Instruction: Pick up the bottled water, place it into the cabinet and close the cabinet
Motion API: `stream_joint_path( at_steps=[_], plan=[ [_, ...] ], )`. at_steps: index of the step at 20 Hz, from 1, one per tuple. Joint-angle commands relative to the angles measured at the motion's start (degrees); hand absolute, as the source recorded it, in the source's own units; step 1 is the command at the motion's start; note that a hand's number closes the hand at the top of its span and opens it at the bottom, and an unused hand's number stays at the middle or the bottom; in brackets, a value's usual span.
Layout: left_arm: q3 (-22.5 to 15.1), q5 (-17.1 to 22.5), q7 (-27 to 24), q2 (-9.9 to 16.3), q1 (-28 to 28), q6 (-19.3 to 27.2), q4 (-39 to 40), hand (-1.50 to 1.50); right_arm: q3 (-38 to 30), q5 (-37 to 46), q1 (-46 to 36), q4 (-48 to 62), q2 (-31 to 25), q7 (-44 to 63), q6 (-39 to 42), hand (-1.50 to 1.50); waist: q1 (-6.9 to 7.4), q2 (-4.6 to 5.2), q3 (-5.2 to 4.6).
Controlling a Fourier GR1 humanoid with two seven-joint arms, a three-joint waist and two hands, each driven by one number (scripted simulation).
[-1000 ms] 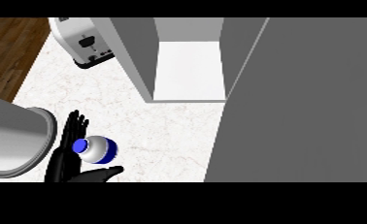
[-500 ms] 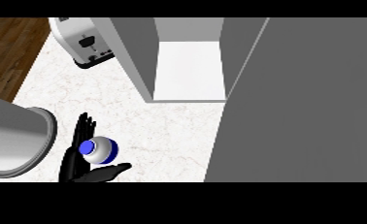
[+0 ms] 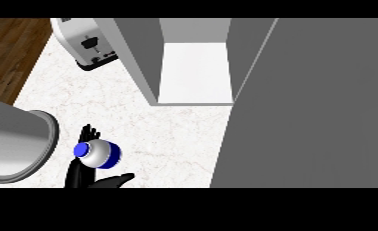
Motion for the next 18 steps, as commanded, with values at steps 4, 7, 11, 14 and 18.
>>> stream_joint_path(
  at_steps=[4, 7, 11, 14, 18],
  plan=[
    [1.18, 2.61, -2.25, 0.85, -2.89, -3.22, 3.33, -1.50, 3.96, 7.27, 3.48, -5.81, -1.15, 0.67, -1.40, -1.50, -0.08, -0.06, 0.03],
    [1.42, 3.57, -4.88, 0.82, -3.82, -5.72, 6.63, -1.50, 4.73, 7.07, 5.31, -2.46, -1.78, -3.00, -1.72, -1.50, -0.08, -0.05, 0.05],
    [1.95, 4.95, -5.69, 0.32, -4.61, -6.65, 8.12, 1.50, 5.28, 8.95, 1.69, -3.35, -0.47, 0.44, -2.51, -1.50, 0.12, -0.05, 0.02],
    [2.46, 5.76, -7.31, 1.40, -6.35, -8.70, 10.45, 1.50, 4.31, 6.09, 5.19, -4.00, -2.59, -3.22, -2.17, -1.50, 0.01, -0.03, 0.04],
    [1.62, 7.40, -5.03, 0.08, -5.38, -10.02, 7.78, 1.50, -1.71, 1.97, 0.26, -3.55, -2.47, 0.76, -1.16, -1.50, 0.30, 0.05, 0.04]
  ],
)
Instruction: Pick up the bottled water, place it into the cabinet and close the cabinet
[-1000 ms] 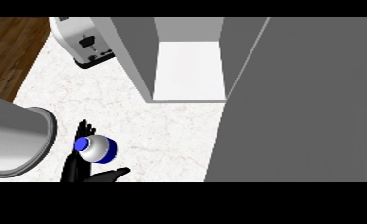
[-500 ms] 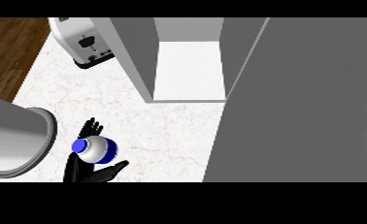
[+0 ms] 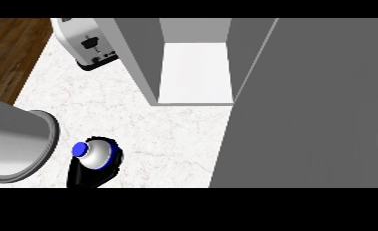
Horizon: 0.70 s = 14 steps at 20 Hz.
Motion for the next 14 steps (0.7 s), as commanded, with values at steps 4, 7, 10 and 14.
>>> stream_joint_path(
  at_steps=[4, 7, 10, 14],
  plan=[
    [0.51, 2.91, -1.76, 1.44, 0.50, -5.59, 0.31, 1.50, -0.77, 3.65, 0.74, -7.10, -1.63, 3.47, 0.56, -1.50, 0.04, 0.03, 0.00],
    [-0.75, 2.01, 0.99, 0.16, -3.24, -2.31, -0.65, 1.50, -0.24, 4.42, -0.41, -5.28, -0.17, 2.88, 0.02, -1.50, 0.02, 0.02, 0.01],
    [-2.60, 1.04, -5.29, -1.63, -7.66, -1.95, 7.62, 1.50, -0.70, 3.61, 0.76, -6.14, -2.19, 2.72, 1.01, -1.50, -0.35, 0.09, -0.03],
    [-7.41, 5.07, -2.03, -1.84, -5.39, 2.36, -0.01, 1.50, 2.75, 7.24, 1.07, -5.87, -1.02, 2.07, -0.54, -1.50, -0.08, -0.10, 0.00]
  ],
)
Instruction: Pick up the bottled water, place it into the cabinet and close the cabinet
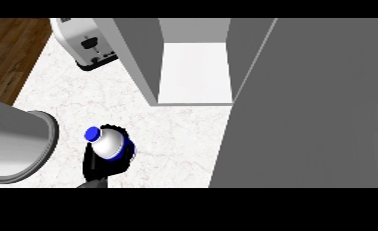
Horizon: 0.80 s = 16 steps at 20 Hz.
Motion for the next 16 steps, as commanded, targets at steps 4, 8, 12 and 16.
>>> stream_joint_path(
  at_steps=[4, 8, 12, 16],
  plan=[
    [-6.27, 1.32, 3.57, -0.66, 2.98, 2.75, -7.24, 1.50, 0.29, 2.36, 1.36, -3.86, -0.34, 0.41, 0.86, -1.50, 0.31, 0.01, 0.03],
    [-9.92, 3.00, 9.61, -0.68, 6.90, 3.71, -17.75, 1.50, -1.24, 1.51, -1.29, -2.60, 0.93, 1.95, 0.96, -1.50, 0.54, 0.00, 0.03],
    [-8.90, 5.38, 17.81, -0.70, 4.15, 3.96, -22.71, 1.50, 0.05, 4.21, -1.12, -5.54, -0.22, 4.98, -0.29, -1.50, 0.32, -0.01, 0.01],
    [-11.38, 5.65, 21.40, -0.40, 5.54, 7.22, -30.01, 1.50, -1.33, 3.54, -2.69, -6.83, -0.23, 7.57, -0.24, -1.50, 0.42, -0.01, 0.01]
  ],
)
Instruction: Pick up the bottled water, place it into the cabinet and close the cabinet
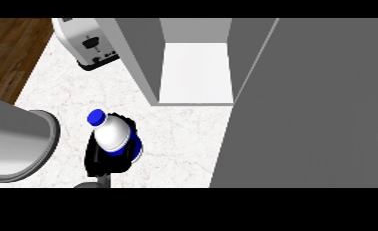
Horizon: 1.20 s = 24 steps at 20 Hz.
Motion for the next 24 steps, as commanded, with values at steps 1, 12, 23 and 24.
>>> stream_joint_path(
  at_steps=[1, 12, 23, 24],
  plan=[
    [-9.81, 2.34, 0.59, -0.14, 2.58, 10.31, -7.01, 1.50, 2.59, 6.11, 0.68, -7.92, -0.71, 5.23, -0.72, -1.50, -0.22, -0.13, -0.04],
    [-11.39, 0.14, 10.04, -0.15, -7.47, 17.95, -12.72, 1.50, 4.24, 6.31, 0.43, -4.22, 0.26, 2.20, -1.80, -1.50, -0.29, 0.08, -0.02],
    [-14.99, -0.20, 13.76, -0.15, -25.88, 33.61, -5.45, 1.50, 1.62, 4.55, -1.74, -4.46, -0.83, 4.04, -1.72, -1.50, -0.67, 0.18, -0.04],
    [-14.08, 0.38, 11.67, -0.15, -27.85, 32.43, -0.82, 1.50, 2.33, 3.12, 1.05, -1.75, -0.89, -0.93, -1.70, -1.50, -0.82, 0.23, 0.00]
  ],
)
